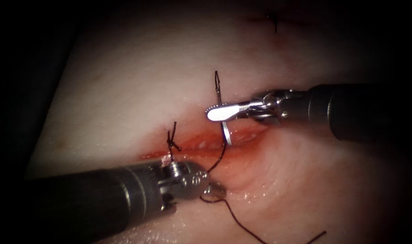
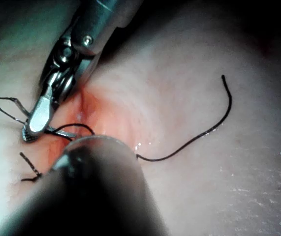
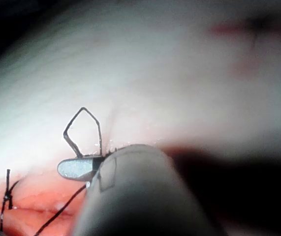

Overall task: Wound Closure
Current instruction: Throw suture through skin below incision with right needle driver

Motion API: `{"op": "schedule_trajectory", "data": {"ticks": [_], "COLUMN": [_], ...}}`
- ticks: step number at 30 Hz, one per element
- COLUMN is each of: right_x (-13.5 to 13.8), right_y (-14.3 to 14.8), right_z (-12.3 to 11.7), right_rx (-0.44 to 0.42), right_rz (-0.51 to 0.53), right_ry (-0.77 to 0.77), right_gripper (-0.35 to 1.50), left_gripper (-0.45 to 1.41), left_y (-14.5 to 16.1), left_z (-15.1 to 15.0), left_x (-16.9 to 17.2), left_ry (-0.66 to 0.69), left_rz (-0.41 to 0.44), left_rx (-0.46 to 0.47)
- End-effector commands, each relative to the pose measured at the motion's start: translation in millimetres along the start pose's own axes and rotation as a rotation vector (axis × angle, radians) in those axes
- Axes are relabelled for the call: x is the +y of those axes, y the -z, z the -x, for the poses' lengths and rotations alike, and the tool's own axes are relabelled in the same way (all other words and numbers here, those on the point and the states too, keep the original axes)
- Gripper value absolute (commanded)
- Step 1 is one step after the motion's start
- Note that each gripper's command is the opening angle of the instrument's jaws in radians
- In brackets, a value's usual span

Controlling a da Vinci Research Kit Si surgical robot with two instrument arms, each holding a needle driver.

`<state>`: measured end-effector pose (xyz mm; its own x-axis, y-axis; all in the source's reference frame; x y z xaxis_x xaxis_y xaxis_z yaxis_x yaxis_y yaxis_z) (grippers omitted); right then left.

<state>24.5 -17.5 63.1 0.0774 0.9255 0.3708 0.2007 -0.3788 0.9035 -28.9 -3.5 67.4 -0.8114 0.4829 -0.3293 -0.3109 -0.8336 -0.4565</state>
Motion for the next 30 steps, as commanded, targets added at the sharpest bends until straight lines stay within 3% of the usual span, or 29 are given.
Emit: {"op": "schedule_trajectory", "data": {"ticks": [1,9,14,19,30], "right_x": [0.4,-0.5,-1.6,-2.2,-1.5], "right_y": [-0.8,-0.1,1.9,2.1,2.1], "right_z": [0.3,1.4,0.4,-0.6,1.2], "right_rx": [-0.007,0.02,0.074,0.074,0.068], "right_rz": [0.001,0.038,0.086,0.101,0.113], "right_ry": [-0.014,-0.039,-0.001,0.034,0.046], "right_gripper": [-0.35,-0.35,-0.35,-0.35,-0.35], "left_gripper": [-0.37,-0.42,-0.42,-0.43,-0.45], "left_y": [-0.6,-0.4,-0.1,-0.2,0.1], "left_z": [-0.3,-0.4,-0.2,-0.3,-0.1], "left_x": [-0.3,-0.5,-0.5,-0.5,-0.5], "left_ry": [-0.002,0.004,0.008,0.009,0.007], "left_rz": [-0.002,-0.007,-0.008,-0.009,-0.007], "left_rx": [0.0,-0.003,-0.009,-0.009,-0.009]}}
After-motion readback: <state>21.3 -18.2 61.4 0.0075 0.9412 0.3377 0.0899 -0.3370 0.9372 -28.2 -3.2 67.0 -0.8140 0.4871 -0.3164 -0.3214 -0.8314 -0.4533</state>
